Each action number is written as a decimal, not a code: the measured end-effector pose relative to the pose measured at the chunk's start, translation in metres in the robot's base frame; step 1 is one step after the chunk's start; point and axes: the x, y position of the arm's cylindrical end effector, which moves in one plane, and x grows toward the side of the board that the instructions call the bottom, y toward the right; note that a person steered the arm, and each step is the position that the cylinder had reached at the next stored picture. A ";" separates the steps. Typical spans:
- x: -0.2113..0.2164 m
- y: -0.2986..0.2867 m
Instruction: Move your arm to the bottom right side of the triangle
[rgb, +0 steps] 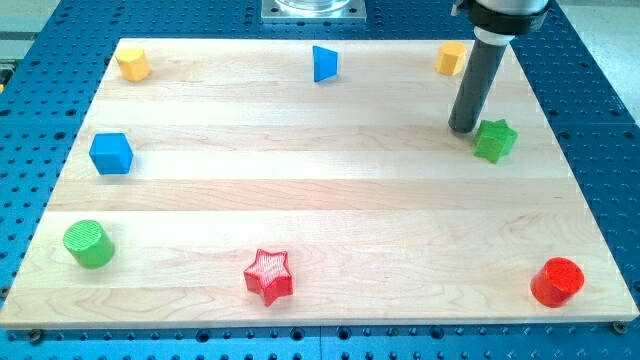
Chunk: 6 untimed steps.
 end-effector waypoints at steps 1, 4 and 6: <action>0.000 -0.006; -0.001 -0.065; -0.004 -0.092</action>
